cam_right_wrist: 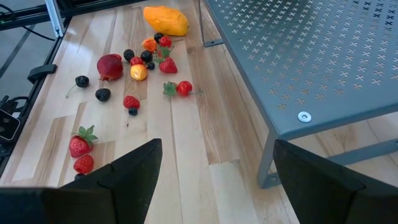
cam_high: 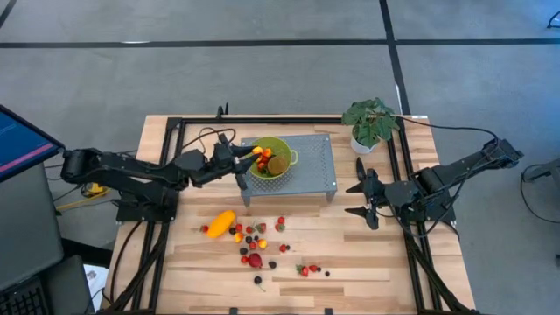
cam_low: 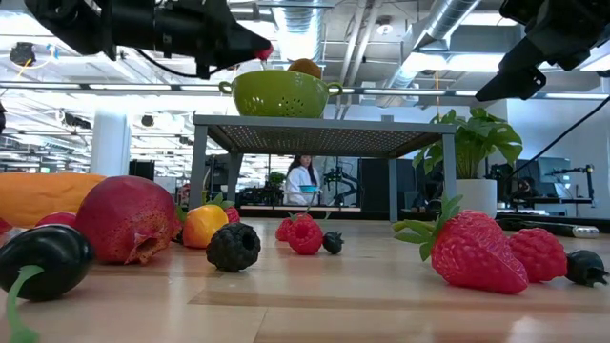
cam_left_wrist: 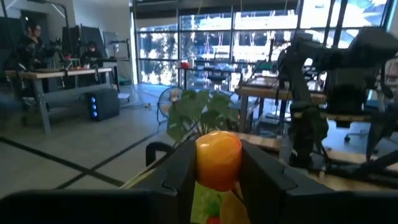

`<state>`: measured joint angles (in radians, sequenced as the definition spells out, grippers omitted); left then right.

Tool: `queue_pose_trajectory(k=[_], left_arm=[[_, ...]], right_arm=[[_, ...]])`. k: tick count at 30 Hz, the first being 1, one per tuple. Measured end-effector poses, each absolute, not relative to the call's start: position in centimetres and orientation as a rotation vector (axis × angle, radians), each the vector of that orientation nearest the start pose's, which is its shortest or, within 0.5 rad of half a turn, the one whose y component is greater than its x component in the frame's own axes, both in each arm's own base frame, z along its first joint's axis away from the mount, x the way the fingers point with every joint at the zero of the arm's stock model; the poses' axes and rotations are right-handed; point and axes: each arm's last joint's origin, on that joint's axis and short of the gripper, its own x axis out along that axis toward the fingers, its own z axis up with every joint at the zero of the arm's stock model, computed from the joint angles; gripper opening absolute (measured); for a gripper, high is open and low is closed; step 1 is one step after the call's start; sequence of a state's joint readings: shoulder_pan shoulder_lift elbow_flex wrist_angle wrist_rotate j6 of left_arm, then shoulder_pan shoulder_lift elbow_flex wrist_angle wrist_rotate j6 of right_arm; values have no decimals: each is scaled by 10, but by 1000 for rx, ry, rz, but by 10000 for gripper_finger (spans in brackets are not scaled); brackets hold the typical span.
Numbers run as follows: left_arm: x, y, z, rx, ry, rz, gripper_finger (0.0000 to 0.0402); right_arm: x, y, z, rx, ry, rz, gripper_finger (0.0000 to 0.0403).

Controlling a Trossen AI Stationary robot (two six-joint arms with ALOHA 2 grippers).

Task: Pick & Place Fruit
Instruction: Put the peach into the green strainer bowl on the shelf, then put the strawberry into the green strainer bowl on the shelf

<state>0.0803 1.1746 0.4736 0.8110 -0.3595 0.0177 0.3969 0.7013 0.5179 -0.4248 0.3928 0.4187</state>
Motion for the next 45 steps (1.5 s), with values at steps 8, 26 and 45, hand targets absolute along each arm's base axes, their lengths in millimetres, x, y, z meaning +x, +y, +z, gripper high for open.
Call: queue_pose_trajectory(k=[8,26,45], left_arm=[[241,30,237,7,-68,440,98],[241,29,237,8,-63,440,163],[235,-55,223,-95,116,-140,184]], right_arm=[[140,47,234,174,549,-113,301],[140,47,234,174,549,-113,301],[140,47,234,174,549,-112,301]])
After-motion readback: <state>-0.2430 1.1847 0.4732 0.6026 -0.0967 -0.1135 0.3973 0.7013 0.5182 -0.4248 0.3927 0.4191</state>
